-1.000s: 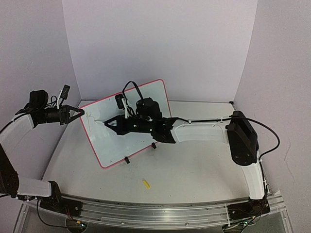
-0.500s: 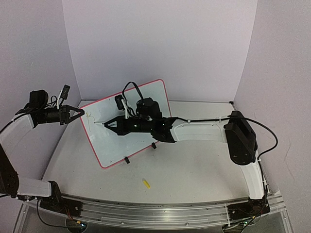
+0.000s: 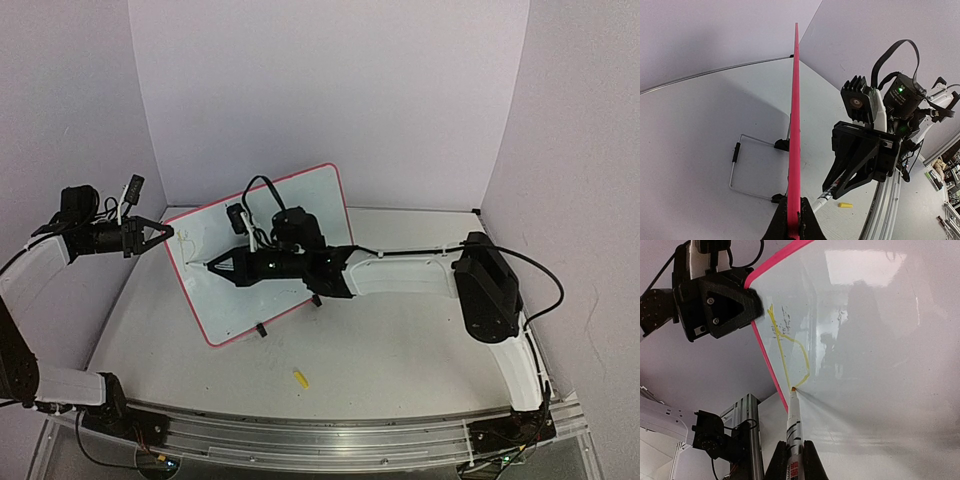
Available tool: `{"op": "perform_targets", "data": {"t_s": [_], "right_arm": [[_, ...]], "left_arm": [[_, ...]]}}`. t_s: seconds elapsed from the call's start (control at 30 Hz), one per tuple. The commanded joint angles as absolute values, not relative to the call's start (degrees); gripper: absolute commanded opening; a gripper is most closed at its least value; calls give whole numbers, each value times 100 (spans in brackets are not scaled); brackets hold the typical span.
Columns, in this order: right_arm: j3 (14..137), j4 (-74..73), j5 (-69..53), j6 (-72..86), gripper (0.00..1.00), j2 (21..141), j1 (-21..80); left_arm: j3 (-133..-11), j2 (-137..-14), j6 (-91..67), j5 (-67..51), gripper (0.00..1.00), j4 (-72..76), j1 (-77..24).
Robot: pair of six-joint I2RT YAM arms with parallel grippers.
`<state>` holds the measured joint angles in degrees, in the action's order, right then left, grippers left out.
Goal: Write a sentence on the whiteboard
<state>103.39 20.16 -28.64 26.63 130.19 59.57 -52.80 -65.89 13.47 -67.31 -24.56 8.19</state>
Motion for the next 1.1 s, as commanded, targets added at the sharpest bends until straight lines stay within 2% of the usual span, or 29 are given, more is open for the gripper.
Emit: {"op": "perform_targets", "data": {"t_s": [0.0,0.23,0.47,0.7,1.07], "right_arm": [[10583,1988,-2817,2653,0,13183,6012],[10548,1976,-2876,2611,0,13060,6041],[10245,2038,-3123,2465,0,12395,6066],[9765,1967,-2411,2243,0,11818,6041],[10082,1930,-2202,2255,0,12135,5932]], "left_arm": [[-5307,-6548,1384,-6734,0,-2822,689],[-5308,-6538,1388,-6726,0,-2824,691],[-5316,-6535,1393,-6690,0,-2822,689],[-5314,-6550,1405,-6685,0,-2835,694],[-5308,-6561,1383,-6661,0,-2826,690]]}}
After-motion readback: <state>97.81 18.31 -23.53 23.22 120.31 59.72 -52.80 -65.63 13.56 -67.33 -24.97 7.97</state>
